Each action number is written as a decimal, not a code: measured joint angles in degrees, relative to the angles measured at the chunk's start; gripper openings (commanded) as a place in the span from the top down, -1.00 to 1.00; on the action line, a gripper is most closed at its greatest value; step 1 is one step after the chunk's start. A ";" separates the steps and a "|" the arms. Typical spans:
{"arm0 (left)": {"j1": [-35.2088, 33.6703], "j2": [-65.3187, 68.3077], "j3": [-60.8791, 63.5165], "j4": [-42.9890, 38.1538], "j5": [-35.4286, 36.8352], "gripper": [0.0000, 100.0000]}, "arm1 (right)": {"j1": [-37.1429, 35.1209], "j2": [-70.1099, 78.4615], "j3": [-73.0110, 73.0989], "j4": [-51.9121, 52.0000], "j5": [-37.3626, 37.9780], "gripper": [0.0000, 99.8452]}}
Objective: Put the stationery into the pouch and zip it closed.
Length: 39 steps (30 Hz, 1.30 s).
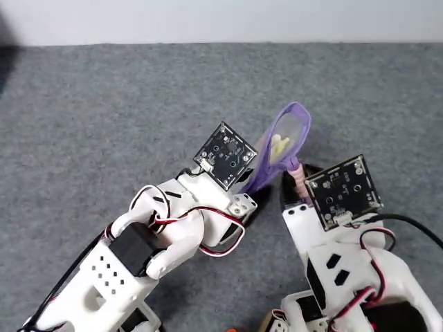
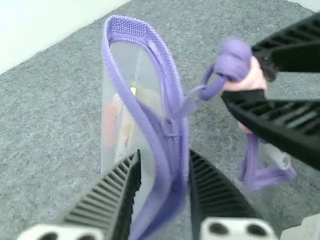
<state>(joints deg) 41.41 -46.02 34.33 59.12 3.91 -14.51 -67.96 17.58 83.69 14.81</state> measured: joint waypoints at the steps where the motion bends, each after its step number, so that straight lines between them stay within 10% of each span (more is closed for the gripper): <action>1: 0.00 0.00 0.00 0.00 0.00 0.93 | 0.00 0.35 0.00 -0.35 0.00 0.98; 39: 0.00 -6.07 1.32 4.22 -3.87 0.98 | 22.51 19.87 21.36 -52.48 10.11 0.99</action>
<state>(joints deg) 41.41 -52.09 35.65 63.34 0.04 8.00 -48.09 38.95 31.21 24.92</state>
